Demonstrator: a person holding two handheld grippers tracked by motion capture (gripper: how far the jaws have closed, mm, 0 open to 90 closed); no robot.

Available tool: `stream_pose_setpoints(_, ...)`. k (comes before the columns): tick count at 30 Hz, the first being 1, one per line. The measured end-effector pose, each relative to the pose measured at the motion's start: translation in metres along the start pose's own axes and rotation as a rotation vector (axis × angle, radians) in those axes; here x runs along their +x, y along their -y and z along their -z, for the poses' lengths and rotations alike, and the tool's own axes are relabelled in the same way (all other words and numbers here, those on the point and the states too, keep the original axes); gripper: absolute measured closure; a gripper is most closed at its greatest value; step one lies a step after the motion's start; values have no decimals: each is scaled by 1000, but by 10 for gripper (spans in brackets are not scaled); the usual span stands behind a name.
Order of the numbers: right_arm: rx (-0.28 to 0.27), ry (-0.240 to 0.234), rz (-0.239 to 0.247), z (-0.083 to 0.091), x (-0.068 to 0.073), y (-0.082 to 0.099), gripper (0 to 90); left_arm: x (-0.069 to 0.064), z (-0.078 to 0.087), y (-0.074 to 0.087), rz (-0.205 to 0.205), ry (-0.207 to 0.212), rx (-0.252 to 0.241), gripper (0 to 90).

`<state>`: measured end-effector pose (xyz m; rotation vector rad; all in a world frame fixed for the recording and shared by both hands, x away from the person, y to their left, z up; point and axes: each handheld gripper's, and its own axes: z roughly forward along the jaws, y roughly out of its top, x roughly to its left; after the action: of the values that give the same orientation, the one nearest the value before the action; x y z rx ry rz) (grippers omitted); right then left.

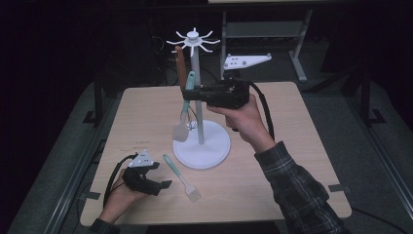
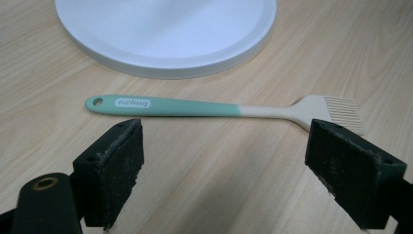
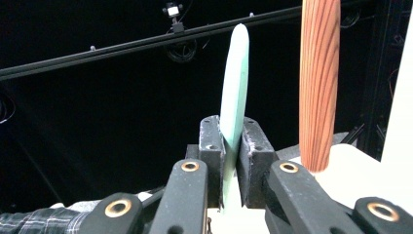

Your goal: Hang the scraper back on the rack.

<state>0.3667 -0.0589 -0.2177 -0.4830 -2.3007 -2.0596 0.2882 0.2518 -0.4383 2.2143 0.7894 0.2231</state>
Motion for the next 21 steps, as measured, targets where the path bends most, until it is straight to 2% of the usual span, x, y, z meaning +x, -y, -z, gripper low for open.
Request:
stream_pose_setpoints(4,1,3,9,-2,0,-9,828,0,0,0,13,2,-13,138)
stream_pose_setpoints(9,-14,2,10,-2,-2,-17,828,1,0,1,6,0,-9,141)
stream_pose_setpoints(21,-38,-4,-13,0,-11,-26,828,2,1,1,1,-1,-4,141)
